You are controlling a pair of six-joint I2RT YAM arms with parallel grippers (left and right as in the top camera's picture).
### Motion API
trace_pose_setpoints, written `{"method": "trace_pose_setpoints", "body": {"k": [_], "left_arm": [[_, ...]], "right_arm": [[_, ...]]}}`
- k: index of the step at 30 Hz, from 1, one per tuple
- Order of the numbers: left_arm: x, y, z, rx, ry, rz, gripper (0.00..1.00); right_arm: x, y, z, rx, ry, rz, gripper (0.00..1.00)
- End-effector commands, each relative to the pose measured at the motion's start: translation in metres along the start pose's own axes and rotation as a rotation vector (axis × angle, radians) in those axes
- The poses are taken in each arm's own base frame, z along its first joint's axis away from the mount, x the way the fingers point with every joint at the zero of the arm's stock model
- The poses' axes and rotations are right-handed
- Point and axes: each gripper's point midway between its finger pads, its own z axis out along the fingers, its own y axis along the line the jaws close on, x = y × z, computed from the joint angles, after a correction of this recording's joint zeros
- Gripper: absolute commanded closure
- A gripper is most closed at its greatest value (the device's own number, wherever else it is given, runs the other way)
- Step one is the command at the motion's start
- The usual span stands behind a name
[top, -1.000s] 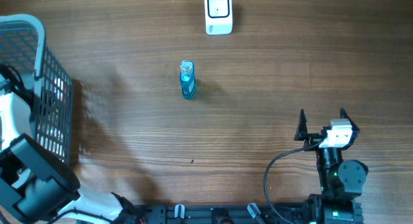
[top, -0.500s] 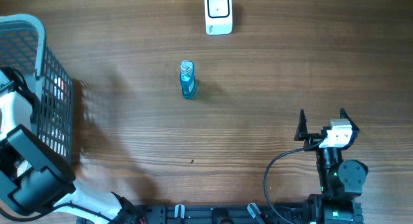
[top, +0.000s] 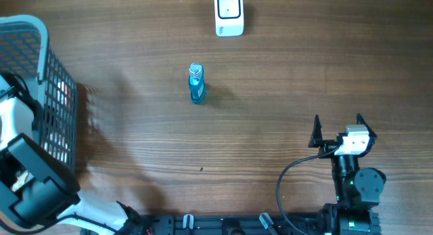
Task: Scan the item barcode
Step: 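Reach the left gripper into the basket and grasp the clear snack bag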
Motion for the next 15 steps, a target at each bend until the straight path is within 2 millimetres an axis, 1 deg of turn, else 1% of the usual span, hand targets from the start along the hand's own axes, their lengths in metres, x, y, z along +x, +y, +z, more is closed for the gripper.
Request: {"method": "trace_pose_setpoints", "body": {"k": [1, 2, 3, 4, 5, 6, 7, 8, 10, 12, 13, 14, 15], "left_arm": [[0.028, -0.02, 0.013, 0.08, 0.161, 0.01, 0.96], [0.027, -0.023, 0.013, 0.092, 0.161, 0.005, 0.89], [0.027, -0.022, 0.013, 0.091, 0.161, 0.006, 0.37], [0.027, -0.023, 0.013, 0.091, 0.16, 0.006, 0.42], [0.026, -0.021, 0.013, 0.083, 0.155, 0.007, 0.35], [0.026, -0.019, 0.014, 0.074, 0.152, 0.007, 0.11], [0.031, -0.017, 0.016, 0.067, 0.166, 0.009, 0.08], [0.038, -0.014, 0.019, 0.058, 0.181, 0.011, 0.02], [0.055, -0.004, 0.028, 0.024, 0.216, 0.019, 0.0], [0.063, 0.003, 0.032, -0.005, 0.228, 0.024, 0.0], [0.066, 0.007, 0.034, -0.02, 0.232, 0.027, 0.09], [0.067, 0.007, 0.034, -0.02, 0.234, 0.027, 0.2], [0.067, 0.007, 0.034, -0.019, 0.233, 0.026, 0.35]], "right_arm": [[-0.001, 0.004, 0.0, -0.019, -0.004, 0.018, 0.0], [-0.001, 0.003, 0.0, -0.019, -0.004, 0.017, 0.0], [-0.001, 0.004, 0.0, -0.019, -0.004, 0.017, 0.0], [-0.001, 0.004, 0.0, -0.019, -0.004, 0.018, 0.0], [-0.001, 0.004, 0.0, -0.019, -0.004, 0.018, 0.0], [-0.001, 0.004, 0.0, -0.019, -0.004, 0.018, 0.0], [-0.001, 0.004, 0.0, -0.019, -0.004, 0.018, 0.0], [-0.001, 0.004, 0.0, -0.019, -0.004, 0.018, 0.0], [-0.001, 0.004, 0.0, -0.019, -0.004, 0.018, 0.0], [-0.001, 0.004, 0.0, -0.019, -0.004, 0.018, 0.0], [-0.001, 0.004, 0.0, -0.019, -0.004, 0.018, 0.0], [-0.001, 0.004, 0.0, -0.019, -0.004, 0.017, 0.0], [-0.001, 0.004, 0.0, -0.019, -0.004, 0.018, 0.0]]}}
